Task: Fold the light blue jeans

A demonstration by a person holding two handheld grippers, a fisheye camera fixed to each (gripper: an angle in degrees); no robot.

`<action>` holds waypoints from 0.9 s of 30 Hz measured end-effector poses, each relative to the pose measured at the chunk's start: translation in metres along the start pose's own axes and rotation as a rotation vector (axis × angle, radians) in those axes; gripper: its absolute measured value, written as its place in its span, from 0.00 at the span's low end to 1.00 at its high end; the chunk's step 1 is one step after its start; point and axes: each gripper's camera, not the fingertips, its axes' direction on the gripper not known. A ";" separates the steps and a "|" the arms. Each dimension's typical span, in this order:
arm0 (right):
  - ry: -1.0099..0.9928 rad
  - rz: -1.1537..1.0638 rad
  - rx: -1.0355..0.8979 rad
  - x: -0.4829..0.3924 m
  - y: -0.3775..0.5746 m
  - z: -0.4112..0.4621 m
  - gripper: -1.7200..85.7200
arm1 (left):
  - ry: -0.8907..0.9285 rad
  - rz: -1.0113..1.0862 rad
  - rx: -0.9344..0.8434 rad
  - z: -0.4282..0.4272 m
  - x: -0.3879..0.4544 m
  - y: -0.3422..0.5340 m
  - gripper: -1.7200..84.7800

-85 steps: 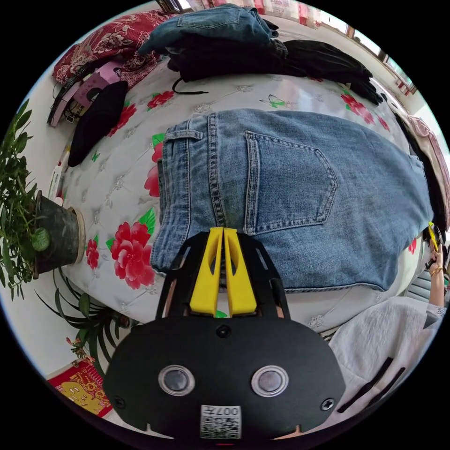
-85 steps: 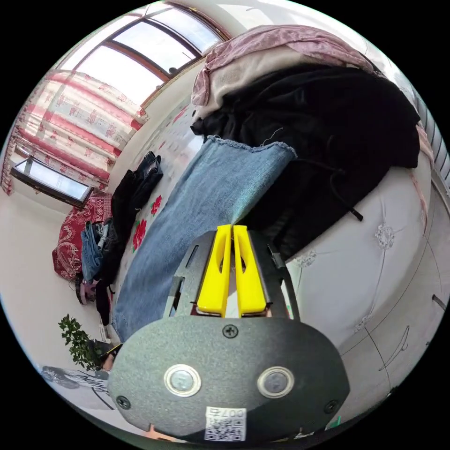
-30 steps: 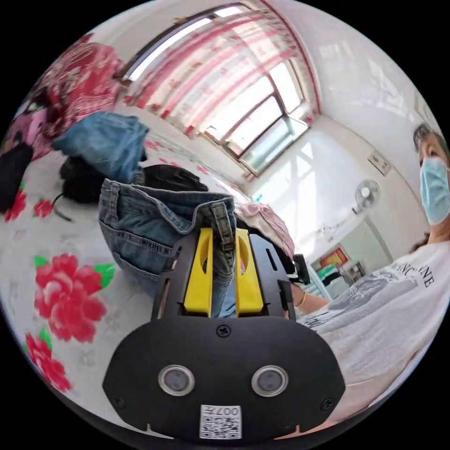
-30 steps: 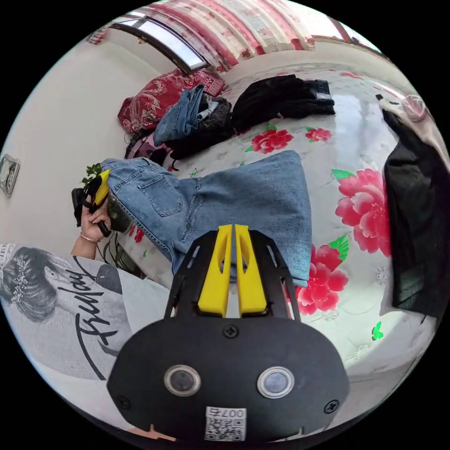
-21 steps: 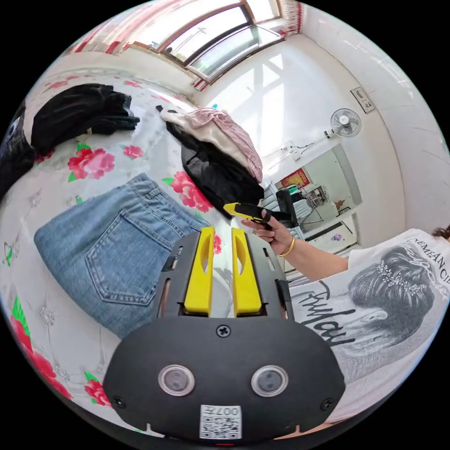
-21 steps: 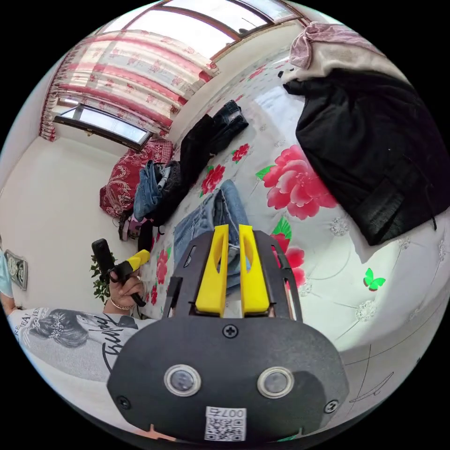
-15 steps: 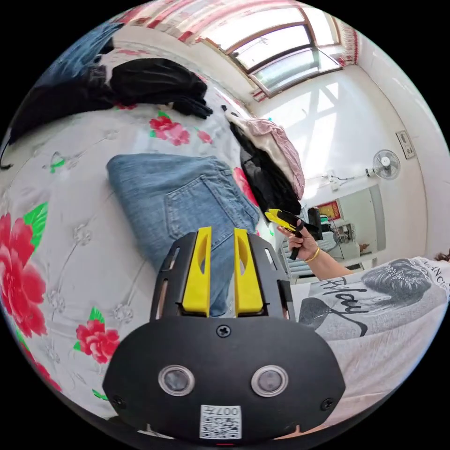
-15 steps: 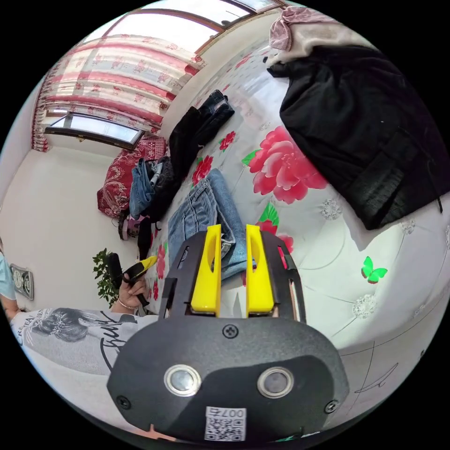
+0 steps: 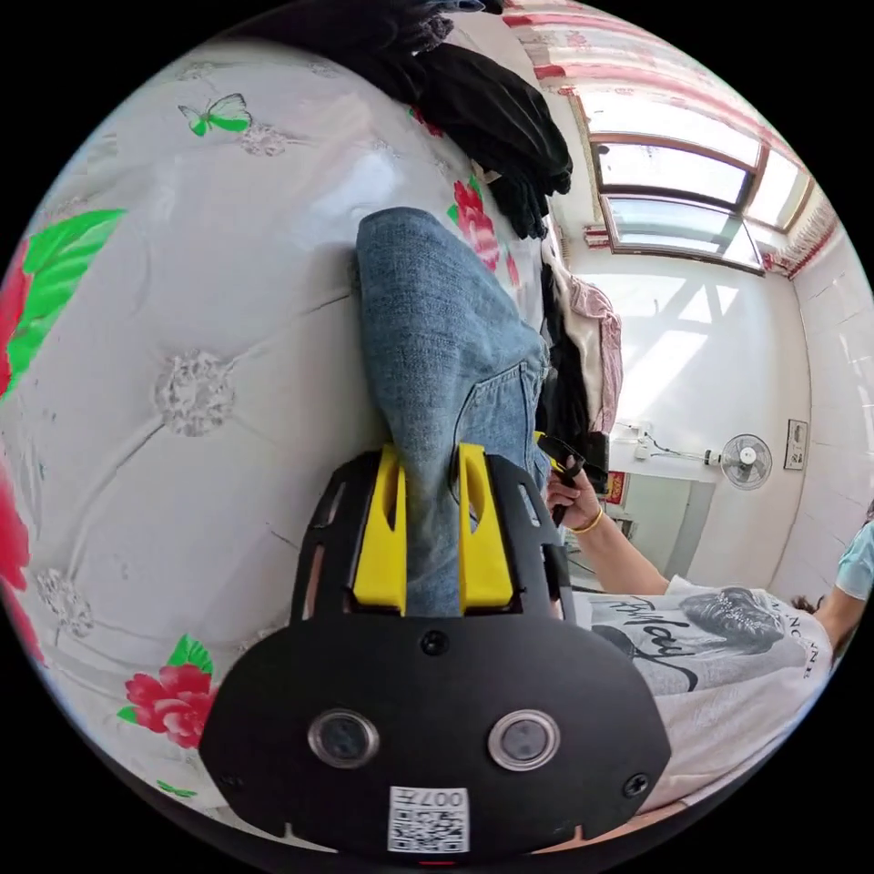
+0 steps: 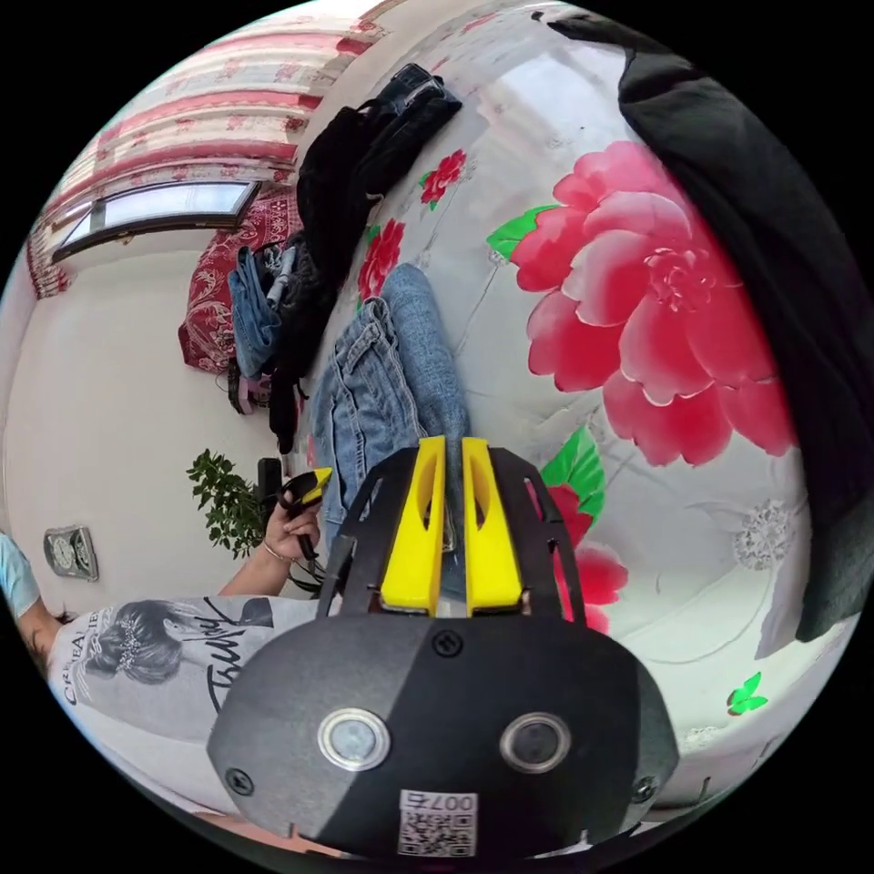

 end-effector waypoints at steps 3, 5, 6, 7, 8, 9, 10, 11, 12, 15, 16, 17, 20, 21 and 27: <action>-0.089 -0.039 0.039 -0.018 -0.021 -0.017 0.03 | 0.041 0.107 0.017 -0.008 0.032 -0.026 0.09; -0.163 -0.095 0.087 -0.043 -0.040 -0.031 0.02 | 0.110 0.180 0.045 -0.015 0.060 -0.051 0.09; -0.188 -0.145 0.132 -0.062 -0.056 -0.043 0.02 | 0.094 0.248 0.060 -0.023 0.084 -0.073 0.09; -0.198 -0.178 0.154 -0.073 -0.065 -0.050 0.02 | 0.081 0.289 0.067 -0.028 0.096 -0.085 0.09; -0.207 -0.244 0.200 -0.095 -0.086 -0.066 0.02 | 0.073 0.362 0.090 -0.040 0.119 -0.110 0.09; -0.223 -0.298 0.241 -0.117 -0.109 -0.081 0.02 | 0.081 0.418 0.122 -0.054 0.141 -0.138 0.09; -0.235 -0.323 0.262 -0.128 -0.121 -0.088 0.02 | 0.085 0.436 0.140 -0.062 0.150 -0.154 0.09; -0.258 -0.360 0.299 -0.149 -0.146 -0.101 0.02 | 0.082 0.449 0.184 -0.077 0.167 -0.186 0.09; -0.260 -0.386 0.333 -0.170 -0.173 -0.110 0.02 | 0.052 0.460 0.239 -0.090 0.183 -0.219 0.10; -0.130 -0.401 0.463 -0.208 -0.229 -0.119 0.03 | -0.191 0.396 0.335 -0.108 0.200 -0.285 0.10; -0.074 -0.410 0.499 -0.212 -0.236 -0.117 0.03 | -0.260 0.374 0.339 -0.108 0.198 -0.293 0.10; 0.037 -0.399 0.541 -0.213 -0.246 -0.110 0.03 | -0.395 0.297 0.340 -0.101 0.188 -0.301 0.09; 0.221 -0.317 0.443 -0.183 -0.247 -0.057 0.03 | -0.469 0.219 0.240 -0.044 0.141 -0.278 0.10; 0.244 -0.305 0.342 -0.163 -0.234 -0.027 0.03 | -0.493 0.224 0.173 -0.013 0.122 -0.254 0.10; 0.539 -0.380 0.076 -0.088 -0.081 0.060 0.03 | -0.662 0.398 -0.023 0.080 0.097 -0.059 0.08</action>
